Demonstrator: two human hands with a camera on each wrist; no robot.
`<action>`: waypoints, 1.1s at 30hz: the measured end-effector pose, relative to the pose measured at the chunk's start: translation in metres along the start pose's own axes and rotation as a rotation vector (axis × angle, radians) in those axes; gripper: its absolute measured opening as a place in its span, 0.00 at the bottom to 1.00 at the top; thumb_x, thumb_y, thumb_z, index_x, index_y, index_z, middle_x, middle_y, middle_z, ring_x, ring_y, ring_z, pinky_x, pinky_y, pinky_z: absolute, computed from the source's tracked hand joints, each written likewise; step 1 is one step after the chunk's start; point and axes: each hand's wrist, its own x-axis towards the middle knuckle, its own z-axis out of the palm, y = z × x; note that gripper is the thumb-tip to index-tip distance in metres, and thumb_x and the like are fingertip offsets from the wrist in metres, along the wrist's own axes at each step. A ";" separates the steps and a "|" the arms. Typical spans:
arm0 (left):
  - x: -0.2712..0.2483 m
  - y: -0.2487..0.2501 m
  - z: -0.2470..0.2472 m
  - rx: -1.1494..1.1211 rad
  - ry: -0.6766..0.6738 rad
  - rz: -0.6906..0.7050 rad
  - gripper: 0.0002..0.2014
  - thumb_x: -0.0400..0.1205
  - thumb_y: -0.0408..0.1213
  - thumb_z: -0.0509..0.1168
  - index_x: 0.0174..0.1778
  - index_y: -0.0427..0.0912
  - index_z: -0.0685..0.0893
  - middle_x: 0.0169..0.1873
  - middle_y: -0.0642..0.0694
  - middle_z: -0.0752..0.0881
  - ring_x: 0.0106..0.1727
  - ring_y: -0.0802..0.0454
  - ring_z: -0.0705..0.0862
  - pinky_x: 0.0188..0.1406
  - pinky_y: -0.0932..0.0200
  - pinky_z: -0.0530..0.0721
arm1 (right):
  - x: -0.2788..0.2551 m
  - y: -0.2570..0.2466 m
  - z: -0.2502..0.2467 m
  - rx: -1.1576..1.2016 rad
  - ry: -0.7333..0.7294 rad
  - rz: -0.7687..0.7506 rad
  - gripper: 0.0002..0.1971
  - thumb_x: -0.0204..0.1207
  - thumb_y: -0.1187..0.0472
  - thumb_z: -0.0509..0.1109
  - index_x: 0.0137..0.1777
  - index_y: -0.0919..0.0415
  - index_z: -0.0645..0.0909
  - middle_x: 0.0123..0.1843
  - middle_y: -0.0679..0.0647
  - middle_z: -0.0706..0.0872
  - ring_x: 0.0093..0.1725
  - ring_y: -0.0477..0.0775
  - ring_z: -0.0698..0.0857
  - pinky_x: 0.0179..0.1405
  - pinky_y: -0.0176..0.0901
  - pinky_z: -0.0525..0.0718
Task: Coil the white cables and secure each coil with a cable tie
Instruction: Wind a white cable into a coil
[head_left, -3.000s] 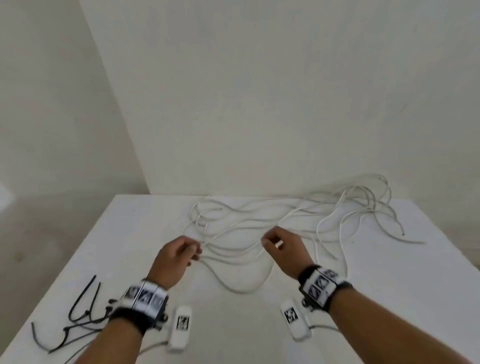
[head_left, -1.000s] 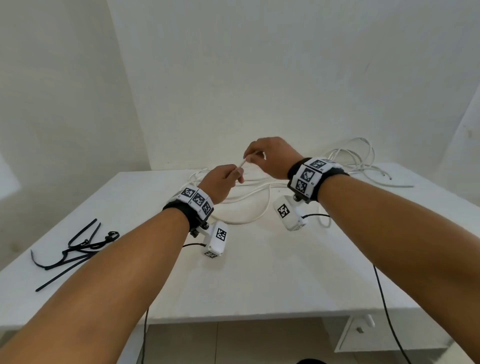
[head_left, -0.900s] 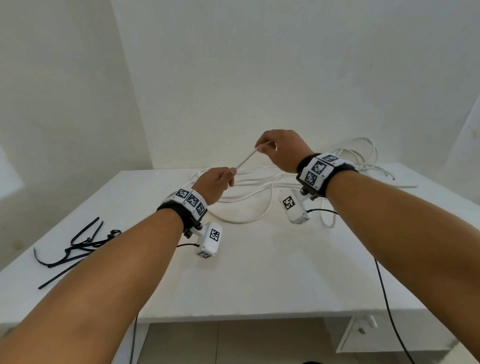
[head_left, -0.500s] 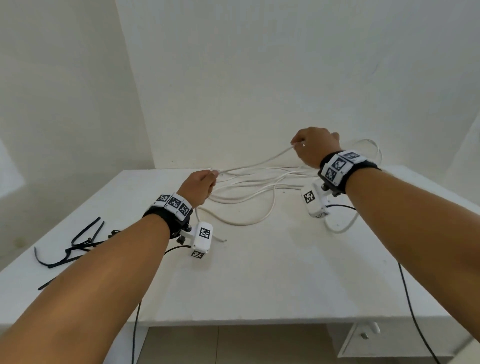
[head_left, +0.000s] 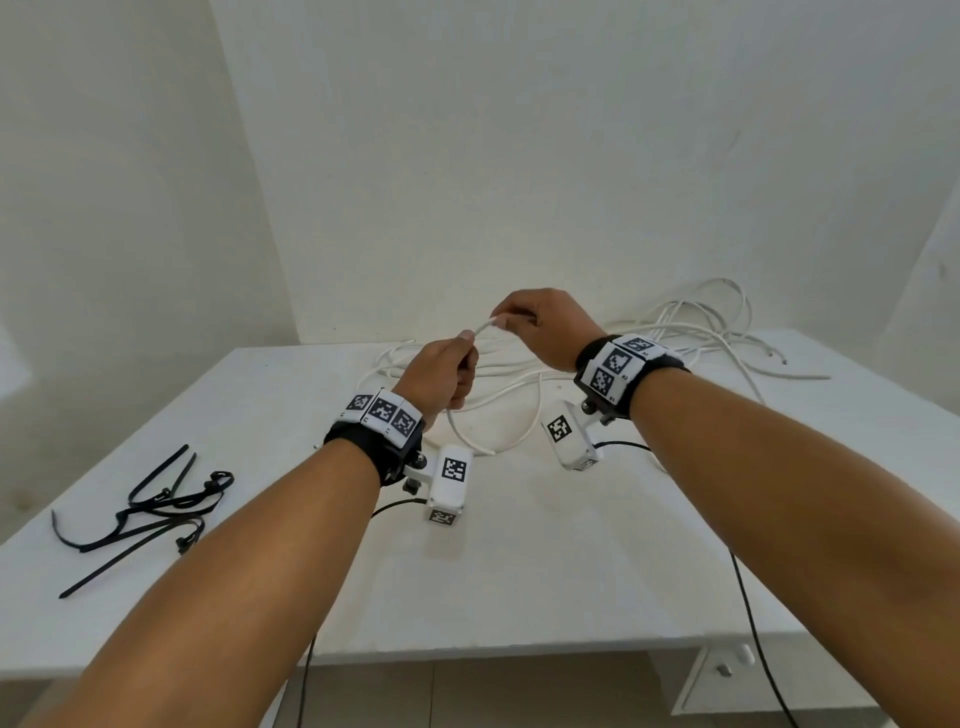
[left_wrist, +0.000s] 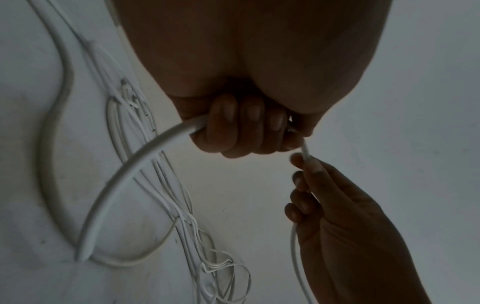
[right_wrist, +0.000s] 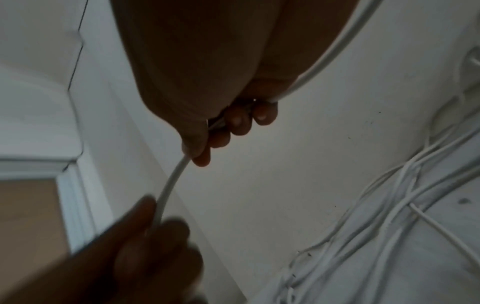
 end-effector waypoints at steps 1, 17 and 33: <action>-0.003 -0.001 0.000 -0.029 -0.015 -0.025 0.21 0.90 0.47 0.52 0.31 0.44 0.70 0.21 0.51 0.63 0.21 0.55 0.59 0.19 0.63 0.58 | 0.001 0.002 -0.002 0.029 0.062 0.019 0.07 0.83 0.57 0.70 0.51 0.58 0.90 0.32 0.40 0.82 0.30 0.36 0.78 0.32 0.28 0.72; -0.025 0.017 0.012 -0.532 -0.374 -0.048 0.17 0.86 0.44 0.55 0.32 0.44 0.74 0.19 0.53 0.64 0.20 0.57 0.56 0.19 0.64 0.56 | -0.020 0.028 0.011 0.053 0.160 0.244 0.10 0.84 0.57 0.66 0.49 0.55 0.89 0.34 0.47 0.85 0.28 0.45 0.77 0.28 0.36 0.73; -0.004 0.011 0.012 0.345 0.200 0.371 0.19 0.90 0.43 0.55 0.35 0.40 0.77 0.23 0.55 0.78 0.22 0.61 0.72 0.33 0.60 0.73 | -0.067 -0.018 0.051 -0.064 -0.248 0.013 0.13 0.86 0.57 0.63 0.46 0.57 0.87 0.31 0.42 0.80 0.27 0.40 0.76 0.28 0.30 0.69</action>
